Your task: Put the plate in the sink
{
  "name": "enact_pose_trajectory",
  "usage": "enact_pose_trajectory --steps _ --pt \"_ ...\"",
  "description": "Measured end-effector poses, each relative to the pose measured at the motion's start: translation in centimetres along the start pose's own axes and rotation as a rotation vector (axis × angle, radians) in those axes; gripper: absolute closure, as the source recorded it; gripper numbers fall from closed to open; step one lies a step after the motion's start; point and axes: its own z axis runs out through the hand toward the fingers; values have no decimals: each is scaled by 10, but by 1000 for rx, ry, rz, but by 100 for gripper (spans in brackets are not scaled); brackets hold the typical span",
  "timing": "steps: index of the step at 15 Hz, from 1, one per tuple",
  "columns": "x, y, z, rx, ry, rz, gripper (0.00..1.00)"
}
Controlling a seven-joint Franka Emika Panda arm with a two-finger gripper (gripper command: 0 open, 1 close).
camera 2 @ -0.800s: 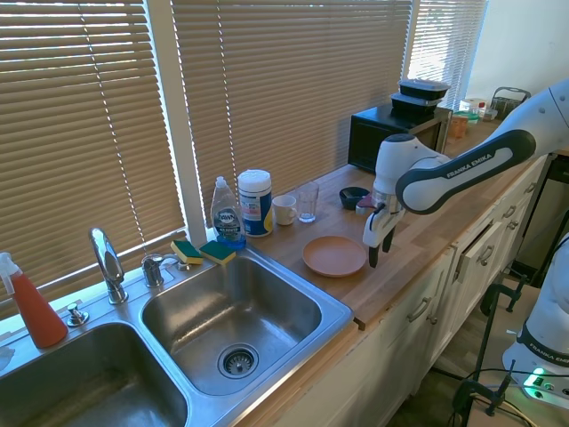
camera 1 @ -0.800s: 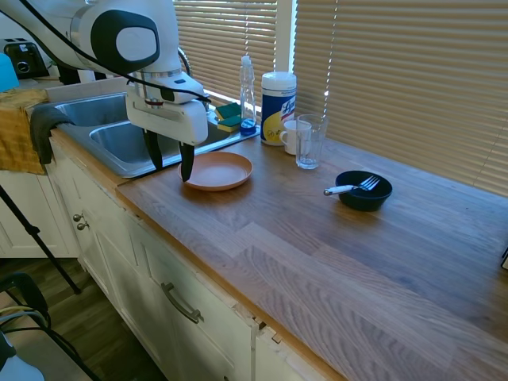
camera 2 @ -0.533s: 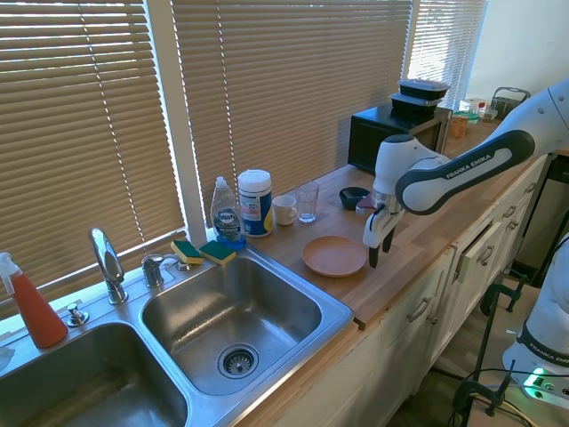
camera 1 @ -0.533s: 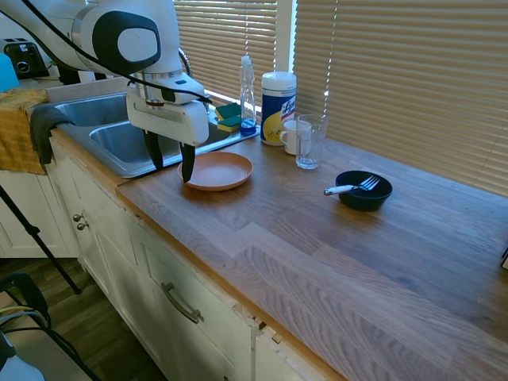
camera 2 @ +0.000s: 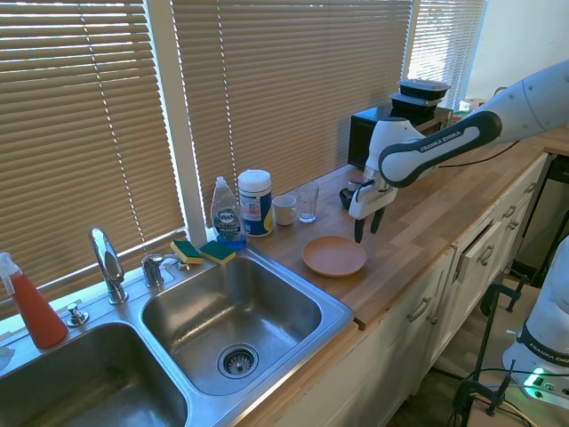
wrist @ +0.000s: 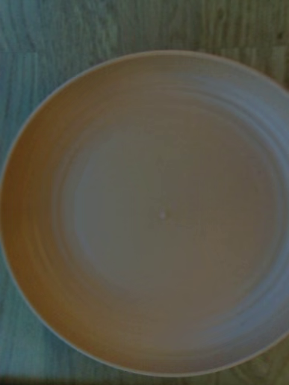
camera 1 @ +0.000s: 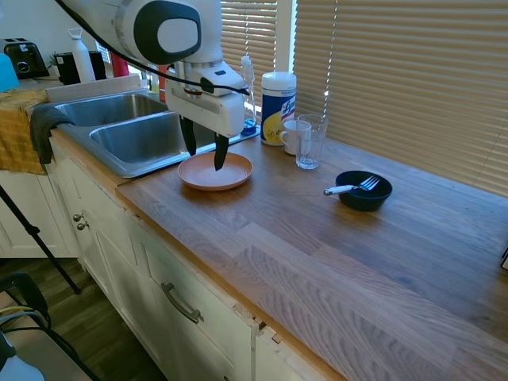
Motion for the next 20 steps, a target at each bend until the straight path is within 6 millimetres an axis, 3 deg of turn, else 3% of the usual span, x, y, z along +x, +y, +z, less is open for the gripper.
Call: enact_pose_trajectory --steps 5,10,11,20 --pt "47 -17 35 24 -73 54 0" --pt "72 -21 67 33 -124 85 0" --pt "74 -20 71 36 -131 82 100" --pt "77 -20 72 50 -160 79 100"
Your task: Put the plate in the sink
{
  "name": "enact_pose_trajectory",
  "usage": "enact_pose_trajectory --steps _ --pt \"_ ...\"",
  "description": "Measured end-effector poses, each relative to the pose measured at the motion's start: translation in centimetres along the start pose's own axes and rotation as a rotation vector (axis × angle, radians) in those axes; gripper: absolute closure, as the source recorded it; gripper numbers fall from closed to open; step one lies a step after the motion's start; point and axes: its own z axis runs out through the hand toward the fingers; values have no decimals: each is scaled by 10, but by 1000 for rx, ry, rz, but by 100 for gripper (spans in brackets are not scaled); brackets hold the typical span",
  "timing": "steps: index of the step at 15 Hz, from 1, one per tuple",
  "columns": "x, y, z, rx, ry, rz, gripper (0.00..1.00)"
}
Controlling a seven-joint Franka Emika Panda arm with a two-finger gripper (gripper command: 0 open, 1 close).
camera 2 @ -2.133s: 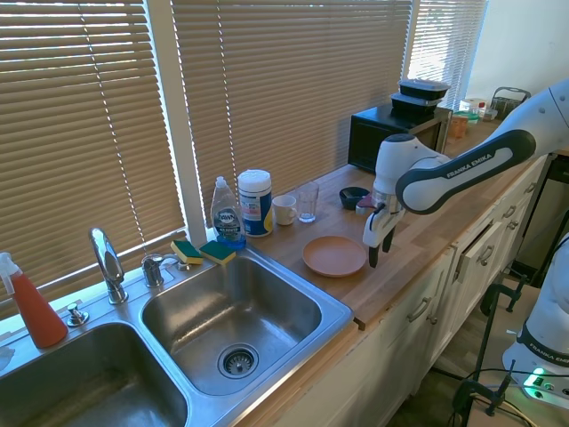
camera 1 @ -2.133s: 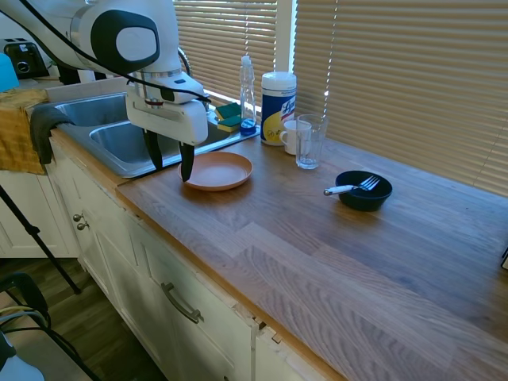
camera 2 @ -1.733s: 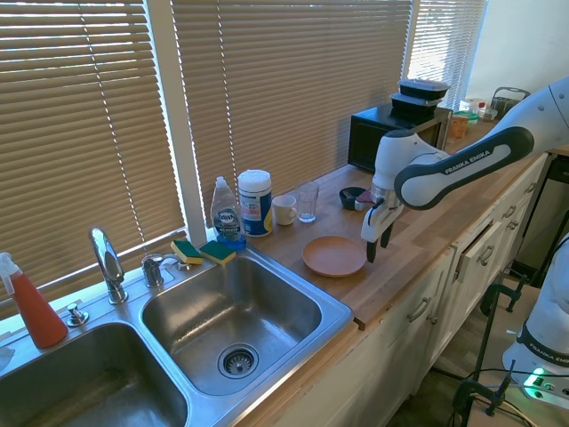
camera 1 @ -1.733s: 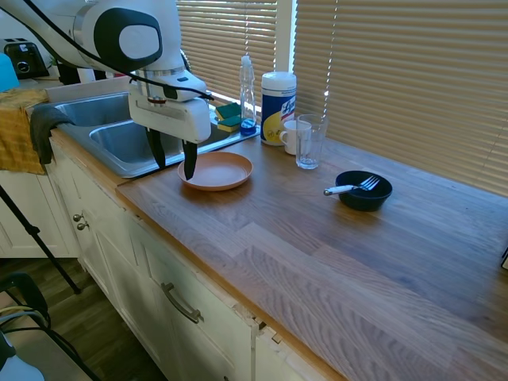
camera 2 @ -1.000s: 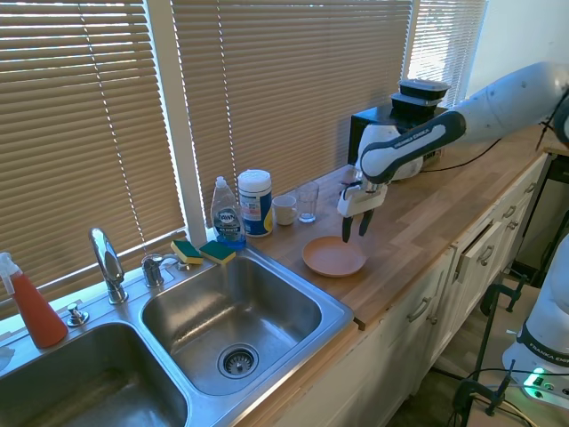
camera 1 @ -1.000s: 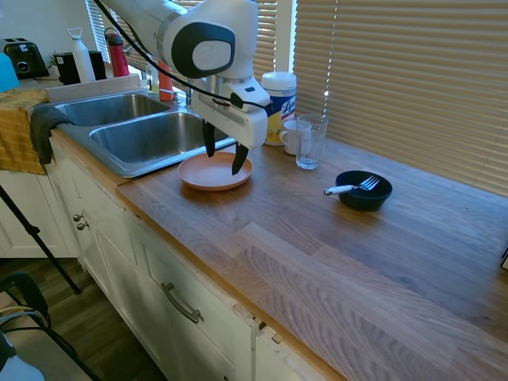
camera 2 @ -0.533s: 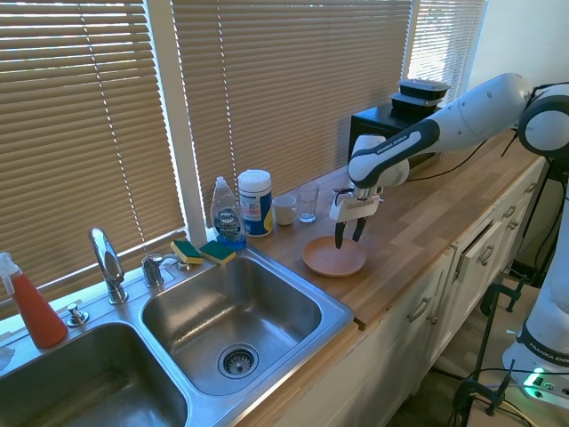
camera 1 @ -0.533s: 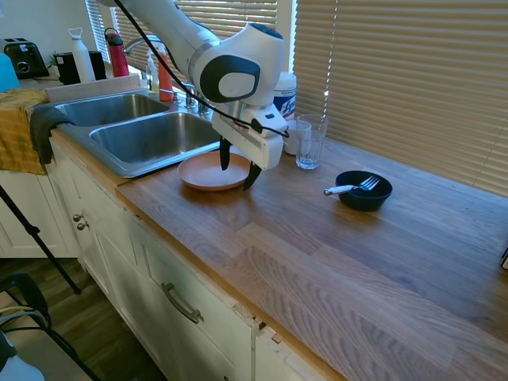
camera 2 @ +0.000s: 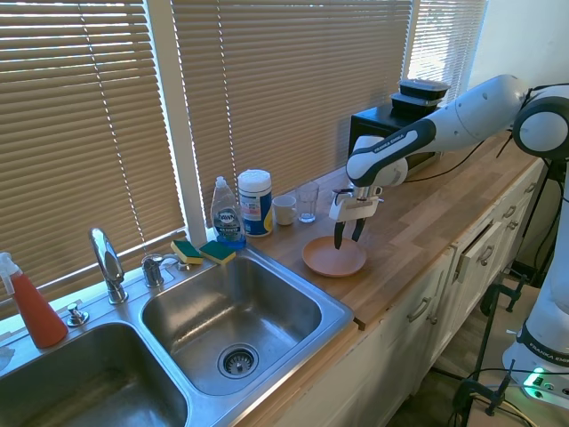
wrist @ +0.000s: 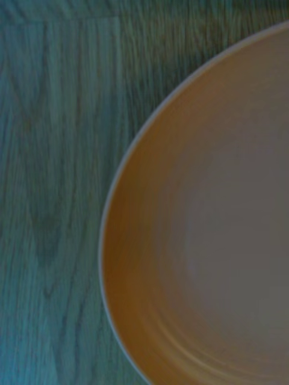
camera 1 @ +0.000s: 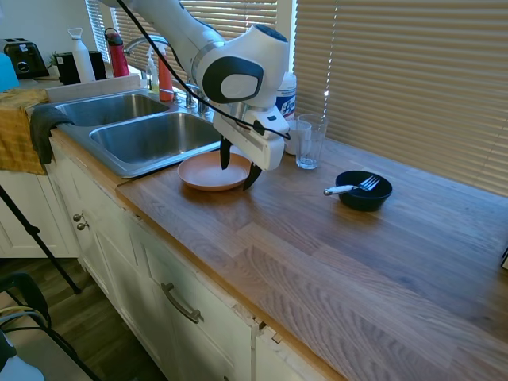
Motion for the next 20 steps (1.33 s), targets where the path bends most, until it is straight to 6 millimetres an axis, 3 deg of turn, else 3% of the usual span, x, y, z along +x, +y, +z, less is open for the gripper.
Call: enact_pose_trajectory --steps 20 --pt "1 3 6 13 -43 -35 100"
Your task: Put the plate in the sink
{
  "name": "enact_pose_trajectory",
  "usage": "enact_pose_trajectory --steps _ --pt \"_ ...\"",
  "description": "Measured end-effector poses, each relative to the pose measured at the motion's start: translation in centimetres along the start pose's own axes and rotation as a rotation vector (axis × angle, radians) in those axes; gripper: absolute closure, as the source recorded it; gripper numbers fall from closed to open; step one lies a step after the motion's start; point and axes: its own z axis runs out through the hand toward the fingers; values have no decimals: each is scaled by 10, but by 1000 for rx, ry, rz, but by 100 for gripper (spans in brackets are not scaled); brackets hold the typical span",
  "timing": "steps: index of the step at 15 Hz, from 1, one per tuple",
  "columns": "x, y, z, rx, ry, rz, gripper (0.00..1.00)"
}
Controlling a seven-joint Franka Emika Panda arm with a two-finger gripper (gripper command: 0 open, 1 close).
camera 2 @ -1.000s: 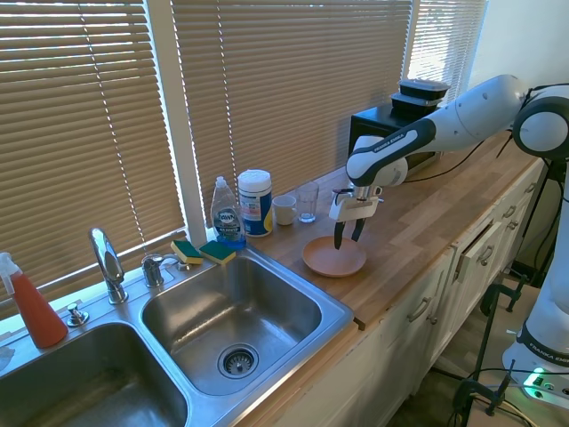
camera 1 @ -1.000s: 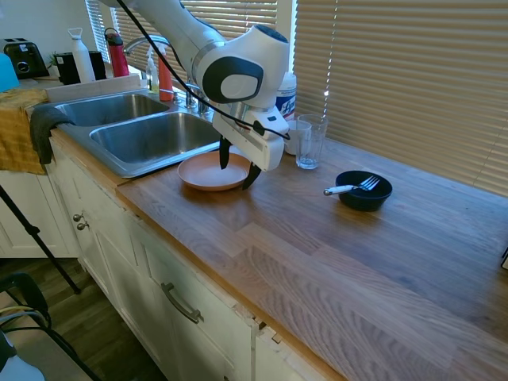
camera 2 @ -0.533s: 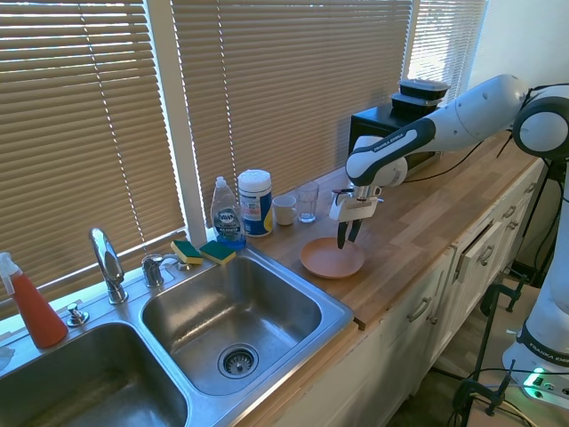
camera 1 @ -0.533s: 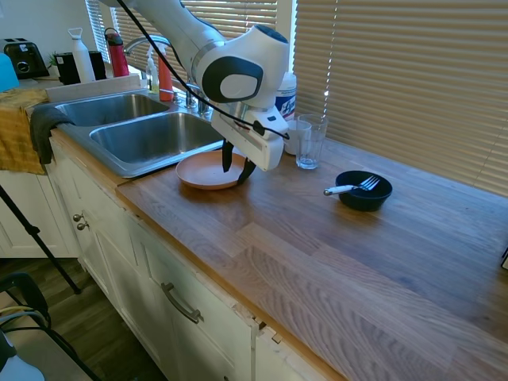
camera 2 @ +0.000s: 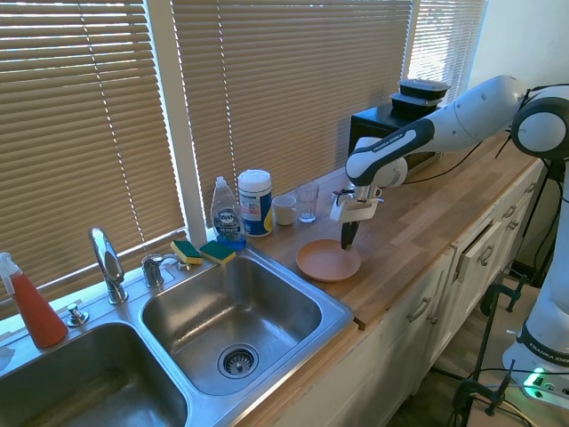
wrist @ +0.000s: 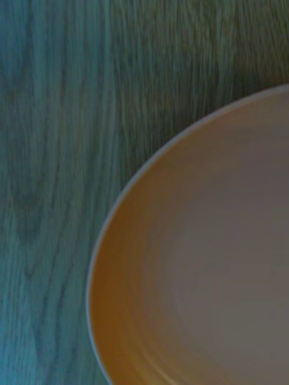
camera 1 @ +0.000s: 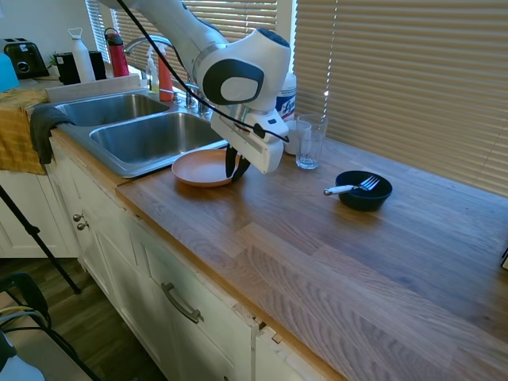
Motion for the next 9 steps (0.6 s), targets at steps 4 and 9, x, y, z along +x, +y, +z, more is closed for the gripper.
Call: enact_pose_trajectory --steps 4,9 --pt "4 4 -1 15 -13 -10 100" --pt "2 5 -11 62 -42 -67 100"
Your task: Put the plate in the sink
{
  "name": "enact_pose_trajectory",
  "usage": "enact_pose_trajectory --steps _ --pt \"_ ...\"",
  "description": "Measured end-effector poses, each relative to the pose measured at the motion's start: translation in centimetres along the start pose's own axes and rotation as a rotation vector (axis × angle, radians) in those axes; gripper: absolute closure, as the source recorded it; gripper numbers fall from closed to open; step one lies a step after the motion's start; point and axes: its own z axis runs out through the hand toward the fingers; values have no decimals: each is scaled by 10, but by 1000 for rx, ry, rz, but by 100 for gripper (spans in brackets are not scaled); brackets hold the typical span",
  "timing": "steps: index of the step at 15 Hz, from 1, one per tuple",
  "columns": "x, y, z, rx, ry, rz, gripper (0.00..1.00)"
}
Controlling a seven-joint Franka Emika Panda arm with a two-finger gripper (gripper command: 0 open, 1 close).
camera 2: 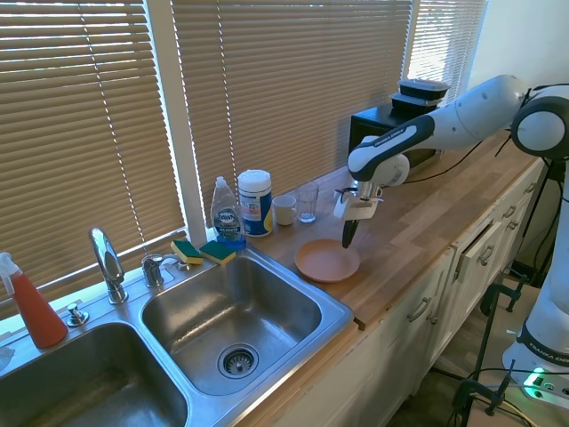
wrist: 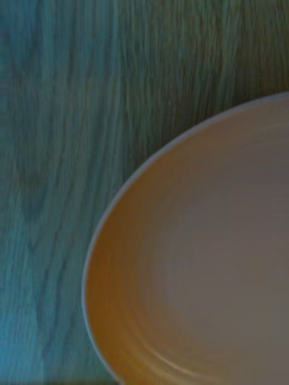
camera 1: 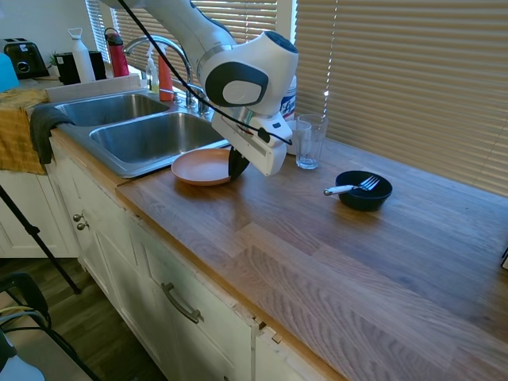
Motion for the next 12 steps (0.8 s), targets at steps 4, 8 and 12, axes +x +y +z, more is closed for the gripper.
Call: enact_pose_trajectory --steps 4,8,12 --pt "-30 -20 -40 36 0 -50 100" --pt "-94 -79 -60 42 14 -87 100" --pt "-158 -160 -35 -6 33 -108 100"
